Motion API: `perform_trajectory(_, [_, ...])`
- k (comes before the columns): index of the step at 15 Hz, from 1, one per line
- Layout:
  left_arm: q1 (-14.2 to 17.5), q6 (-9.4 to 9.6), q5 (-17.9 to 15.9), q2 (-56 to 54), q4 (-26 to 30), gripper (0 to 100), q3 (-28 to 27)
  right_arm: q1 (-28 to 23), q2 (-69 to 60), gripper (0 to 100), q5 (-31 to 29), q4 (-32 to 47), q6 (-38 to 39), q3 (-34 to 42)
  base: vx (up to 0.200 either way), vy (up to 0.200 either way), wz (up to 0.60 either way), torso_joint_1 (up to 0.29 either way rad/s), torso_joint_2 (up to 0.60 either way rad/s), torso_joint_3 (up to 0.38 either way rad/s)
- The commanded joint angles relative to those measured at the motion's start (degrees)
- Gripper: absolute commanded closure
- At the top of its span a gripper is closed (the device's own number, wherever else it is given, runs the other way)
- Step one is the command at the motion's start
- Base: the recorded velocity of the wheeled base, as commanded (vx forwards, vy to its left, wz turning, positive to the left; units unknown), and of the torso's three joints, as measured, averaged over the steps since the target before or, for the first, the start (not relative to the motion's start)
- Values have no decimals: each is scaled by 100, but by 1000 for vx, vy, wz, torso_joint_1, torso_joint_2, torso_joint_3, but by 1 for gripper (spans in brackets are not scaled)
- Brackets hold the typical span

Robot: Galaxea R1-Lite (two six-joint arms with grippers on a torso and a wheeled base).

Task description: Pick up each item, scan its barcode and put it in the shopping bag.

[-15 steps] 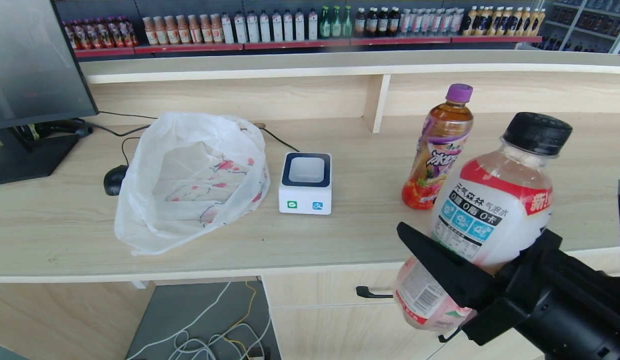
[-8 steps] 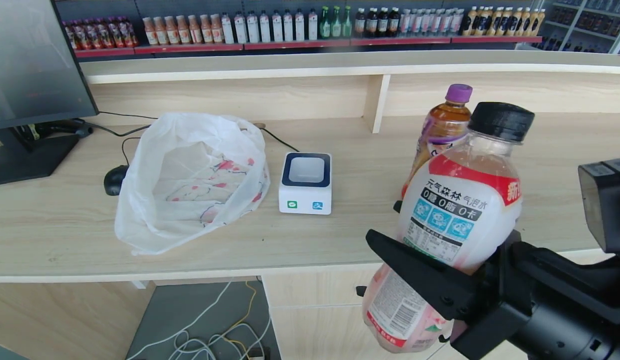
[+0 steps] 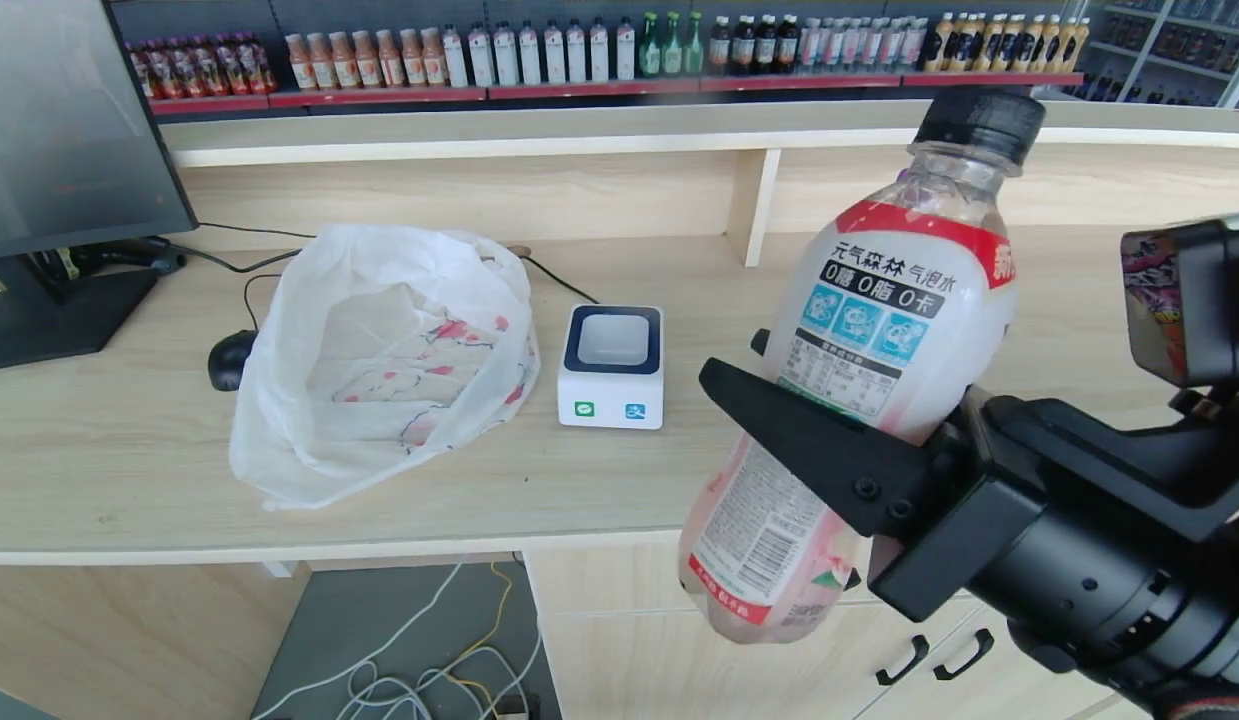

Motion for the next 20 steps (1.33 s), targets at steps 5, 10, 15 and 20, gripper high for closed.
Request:
perform_trajectory(5, [0, 0, 0, -2, -1, 0, 0, -385, 44, 100, 319, 0, 399, -445, 0, 0, 0, 0, 0, 0])
perform_trajectory(10, [0, 0, 0, -2, -1, 0, 0, -552, 27, 100, 319, 0, 592, -655, 0, 0, 0, 0, 0, 0])
perform_trajectory(15, [0, 0, 0, -2, -1, 0, 0, -552, 36, 100, 319, 0, 592, -647, 0, 0, 0, 0, 0, 0])
perform_trajectory(20, [0, 0, 0, -2, -1, 0, 0, -552, 44, 100, 319, 0, 592, -647, 0, 0, 0, 0, 0, 0])
